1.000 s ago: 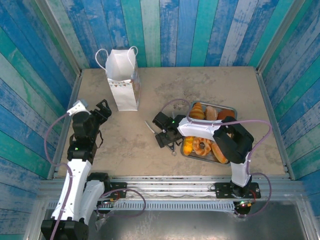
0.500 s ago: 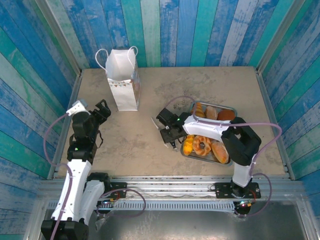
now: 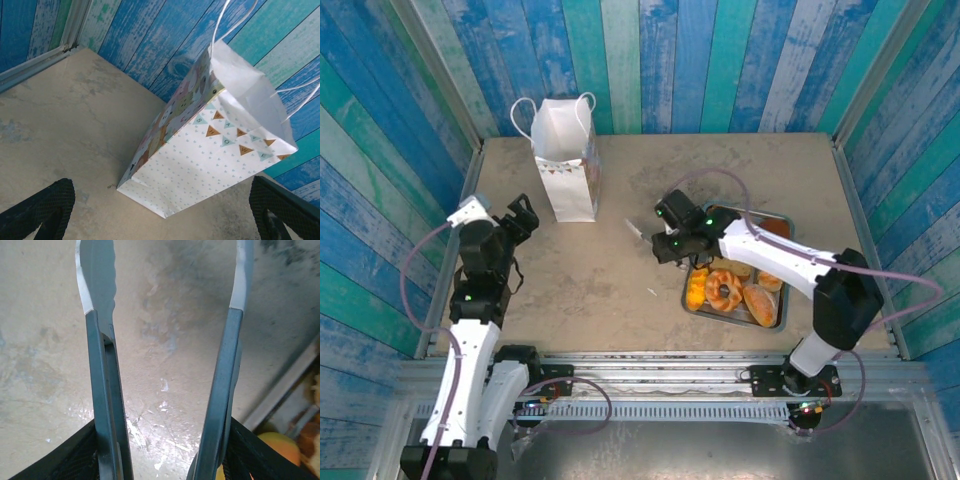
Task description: Place the fake bread into the paper bag
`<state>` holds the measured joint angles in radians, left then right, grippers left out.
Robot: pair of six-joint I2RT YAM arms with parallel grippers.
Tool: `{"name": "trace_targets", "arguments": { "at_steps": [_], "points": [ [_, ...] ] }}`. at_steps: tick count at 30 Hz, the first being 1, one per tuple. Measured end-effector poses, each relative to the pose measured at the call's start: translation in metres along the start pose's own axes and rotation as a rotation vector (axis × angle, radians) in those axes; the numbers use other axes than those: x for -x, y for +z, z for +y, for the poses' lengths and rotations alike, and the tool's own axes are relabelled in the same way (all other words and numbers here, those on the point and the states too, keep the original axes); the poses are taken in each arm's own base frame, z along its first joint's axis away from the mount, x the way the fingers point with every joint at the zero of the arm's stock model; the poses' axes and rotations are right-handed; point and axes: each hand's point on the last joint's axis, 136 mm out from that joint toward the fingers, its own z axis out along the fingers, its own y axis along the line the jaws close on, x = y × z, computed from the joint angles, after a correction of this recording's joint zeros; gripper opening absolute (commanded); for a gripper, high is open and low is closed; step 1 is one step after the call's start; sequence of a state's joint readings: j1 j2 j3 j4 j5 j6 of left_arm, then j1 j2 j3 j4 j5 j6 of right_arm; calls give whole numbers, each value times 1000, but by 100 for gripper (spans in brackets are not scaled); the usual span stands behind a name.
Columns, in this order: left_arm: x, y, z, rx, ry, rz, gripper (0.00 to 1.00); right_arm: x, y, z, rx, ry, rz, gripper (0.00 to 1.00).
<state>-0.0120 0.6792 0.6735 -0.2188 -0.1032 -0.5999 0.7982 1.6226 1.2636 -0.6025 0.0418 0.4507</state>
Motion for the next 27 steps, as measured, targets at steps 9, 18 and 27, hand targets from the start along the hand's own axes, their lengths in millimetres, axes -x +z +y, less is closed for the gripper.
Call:
{"name": "trace_targets", "arguments": {
  "at_steps": [9, 18, 27],
  "points": [
    [63, 15, -53, -42, 93, 0, 94, 42, -74, -34, 28, 75, -182, 59],
    [92, 83, -81, -37, 209, 125, 94, 54, -137, -90, 9, 182, -303, 59],
    [31, 153, -48, 18, 202, 366, 94, 43, -159, -113, -17, 207, -311, 59]
  ]
}}
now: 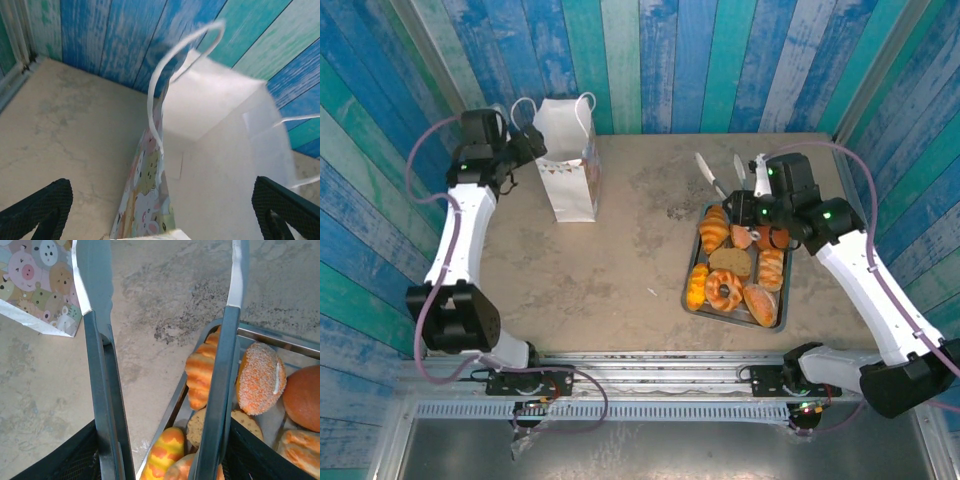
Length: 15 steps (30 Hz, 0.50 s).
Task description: Place the fake bread into the paper bag
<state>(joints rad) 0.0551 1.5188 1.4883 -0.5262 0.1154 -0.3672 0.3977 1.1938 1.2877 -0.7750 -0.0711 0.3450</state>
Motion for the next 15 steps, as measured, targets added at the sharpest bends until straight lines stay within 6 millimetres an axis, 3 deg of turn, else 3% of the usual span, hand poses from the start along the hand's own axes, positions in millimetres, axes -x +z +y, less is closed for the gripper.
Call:
{"name": "trace_targets", "arguments": {
  "at_steps": [7, 15],
  "points": [
    [-5, 27, 1, -7, -3, 49, 74, -8, -1, -10, -23, -3, 34, 60],
    [-5, 41, -1, -22, 2, 69, 34, -14, -7, -16, -48, -9, 47, 59]
  ]
}}
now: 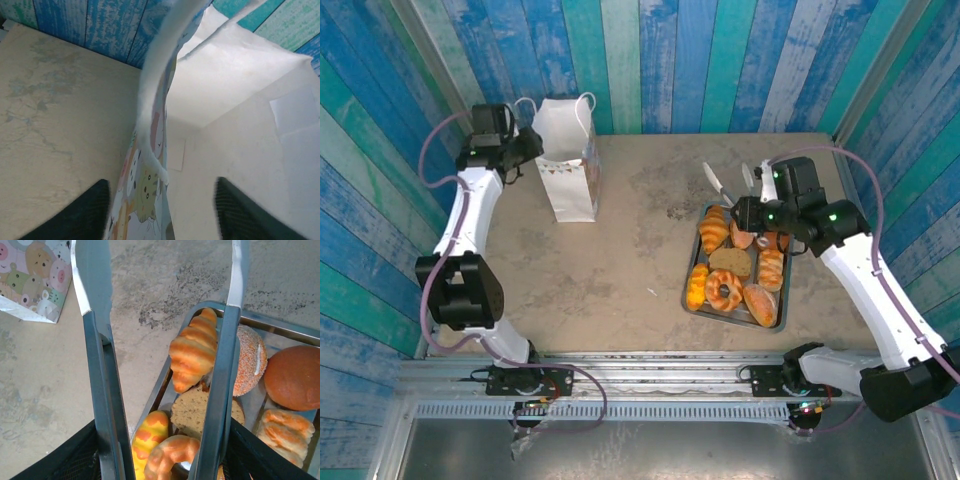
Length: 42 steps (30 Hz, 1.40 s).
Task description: Place the fake bread into the paper bag
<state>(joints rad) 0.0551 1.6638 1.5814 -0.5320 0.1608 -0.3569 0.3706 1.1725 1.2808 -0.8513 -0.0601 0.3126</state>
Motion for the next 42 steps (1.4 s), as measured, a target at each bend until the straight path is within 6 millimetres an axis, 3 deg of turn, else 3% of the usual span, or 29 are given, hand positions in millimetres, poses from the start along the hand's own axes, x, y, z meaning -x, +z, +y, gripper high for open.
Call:
{"name": "trace_targets", "arguments": {
  "at_steps": [6, 7, 18, 22, 26, 31, 34, 37, 42],
  "points": [
    [4, 0, -6, -27, 13, -2, 1, -1, -3, -3, -12, 0, -3, 60],
    [6, 0, -8, -33, 17, -3, 0, -1, -3, -3, -14, 0, -3, 60],
    [0, -3, -32, -147, 14, 14, 0, -7, -14, -16, -68, -9, -2, 59],
    [-19, -15, -60, -199, 37, 36, 0, -11, -20, -26, -98, -1, 9, 60],
    [-38, -51, -90, -271, 45, 27, 0, -12, -25, -40, -127, 18, 8, 61],
    [-53, -96, -110, -347, 26, -11, 0, -23, -23, -60, -151, 56, 44, 60],
    [-67, -113, -122, -395, 15, -12, 0, -32, -17, -66, -155, 66, 91, 60],
    [-85, -117, -127, -425, -12, 15, 0, -40, -9, -69, -157, 68, 126, 60],
    [-120, -106, -123, -428, -82, 85, 0, -53, 2, -74, -168, 60, 188, 60]
  ]
}}
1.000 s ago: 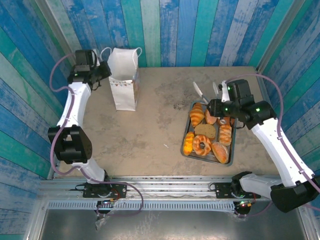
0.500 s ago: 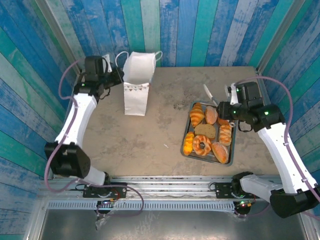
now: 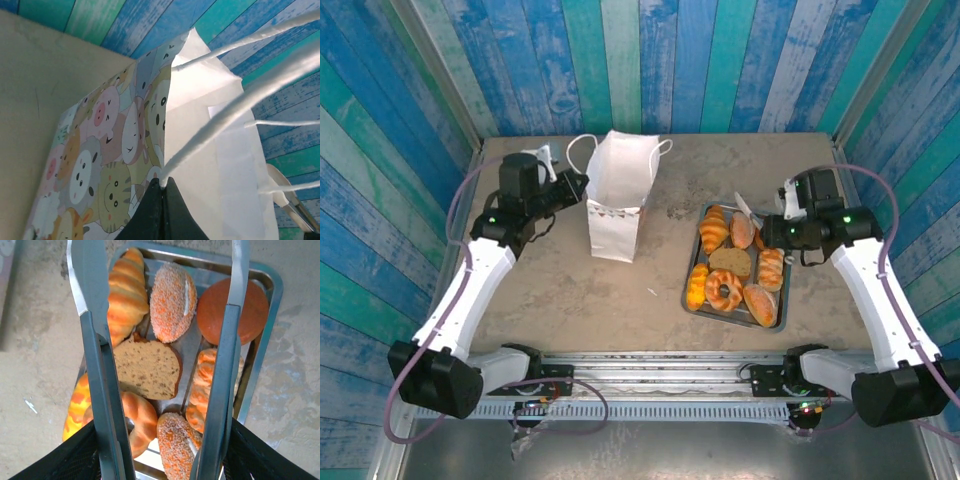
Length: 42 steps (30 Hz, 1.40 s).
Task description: Place the fake bread into the paper bag
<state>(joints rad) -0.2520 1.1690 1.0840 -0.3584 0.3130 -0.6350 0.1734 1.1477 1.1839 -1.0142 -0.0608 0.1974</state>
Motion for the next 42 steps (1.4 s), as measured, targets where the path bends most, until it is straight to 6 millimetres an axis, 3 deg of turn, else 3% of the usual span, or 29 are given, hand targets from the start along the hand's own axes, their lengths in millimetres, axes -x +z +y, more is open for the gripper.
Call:
{"name": "trace_targets", "arguments": {
  "at_steps": [4, 8, 13, 18, 23, 26, 33, 42],
  "points": [
    [-11, 7, 4, -4, -40, 14, 5, -4, 9, -1, -8, -9, 44, 60],
    [-12, 10, 8, -6, -46, 0, 45, -9, 21, -3, -18, -17, 95, 59],
    [-4, 5, 15, 48, 16, -43, 73, -16, 37, -6, -31, -32, 174, 58],
    [23, -32, 11, 115, 116, -194, 88, -21, 47, -7, -39, -43, 220, 57],
    [53, -95, -6, 121, 181, -432, 92, -23, 56, -9, -44, -48, 255, 55],
    [61, -119, -8, 132, 193, -525, 93, -25, 60, -9, -49, -51, 270, 55],
    [59, -114, 7, 196, 204, -532, 94, -19, 65, -10, -55, -59, 281, 53],
    [60, -114, 11, 217, 216, -538, 95, -17, 72, -9, -55, -67, 304, 53]
  ]
}}
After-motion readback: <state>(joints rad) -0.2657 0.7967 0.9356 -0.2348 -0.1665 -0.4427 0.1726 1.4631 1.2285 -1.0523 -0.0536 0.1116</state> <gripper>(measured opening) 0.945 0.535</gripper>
